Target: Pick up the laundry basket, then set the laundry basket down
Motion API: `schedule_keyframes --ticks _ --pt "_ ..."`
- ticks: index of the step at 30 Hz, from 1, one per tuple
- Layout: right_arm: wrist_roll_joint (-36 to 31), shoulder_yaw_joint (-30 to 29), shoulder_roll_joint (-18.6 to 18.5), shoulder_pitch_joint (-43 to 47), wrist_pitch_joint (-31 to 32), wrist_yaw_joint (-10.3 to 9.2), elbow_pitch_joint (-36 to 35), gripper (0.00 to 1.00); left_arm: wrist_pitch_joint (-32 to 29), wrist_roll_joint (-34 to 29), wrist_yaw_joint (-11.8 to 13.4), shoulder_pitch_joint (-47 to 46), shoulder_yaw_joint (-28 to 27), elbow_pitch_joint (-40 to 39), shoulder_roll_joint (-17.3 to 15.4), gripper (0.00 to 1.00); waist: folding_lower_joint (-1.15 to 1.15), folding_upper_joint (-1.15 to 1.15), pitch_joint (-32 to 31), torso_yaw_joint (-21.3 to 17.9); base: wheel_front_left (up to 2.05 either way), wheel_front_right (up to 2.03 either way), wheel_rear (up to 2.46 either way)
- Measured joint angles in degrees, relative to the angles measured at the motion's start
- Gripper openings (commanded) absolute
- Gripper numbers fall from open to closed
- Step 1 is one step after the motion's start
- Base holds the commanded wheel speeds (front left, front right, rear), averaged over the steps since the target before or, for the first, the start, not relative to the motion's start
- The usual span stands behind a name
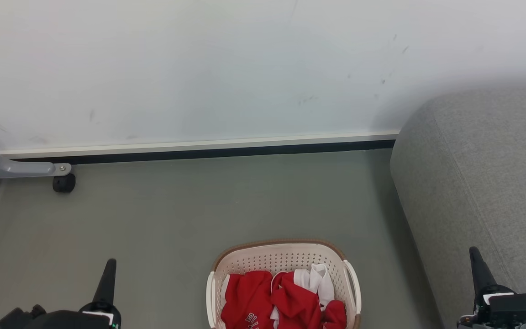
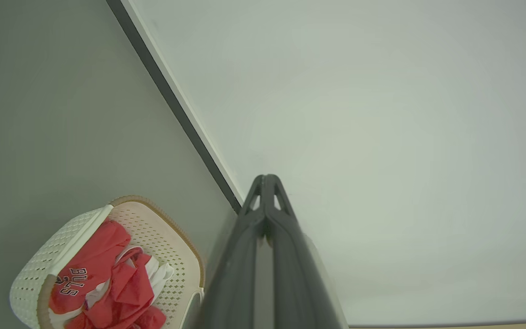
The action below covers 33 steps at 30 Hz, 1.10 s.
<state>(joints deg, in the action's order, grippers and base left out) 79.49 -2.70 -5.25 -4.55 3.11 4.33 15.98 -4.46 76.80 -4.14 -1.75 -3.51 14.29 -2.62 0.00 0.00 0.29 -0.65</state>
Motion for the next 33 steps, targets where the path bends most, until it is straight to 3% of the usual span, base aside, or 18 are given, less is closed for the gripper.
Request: schedule_keyframes --ticks 17,33 --pt "11.9 -4.8 2.6 -0.6 3.4 2.41 1.1 0.0 -2.0 14.1 -2.5 -2.6 -1.7 2.4 0.2 0.0 0.0 0.0 -0.2 0.7 0.0 0.0 0.0" --pt "11.9 -5.0 2.7 -0.6 3.4 2.42 1.1 0.0 -2.0 14.9 -2.9 -2.8 -1.7 2.5 0.2 0.0 0.0 0.0 -0.2 0.7 0.0 0.0 0.0"
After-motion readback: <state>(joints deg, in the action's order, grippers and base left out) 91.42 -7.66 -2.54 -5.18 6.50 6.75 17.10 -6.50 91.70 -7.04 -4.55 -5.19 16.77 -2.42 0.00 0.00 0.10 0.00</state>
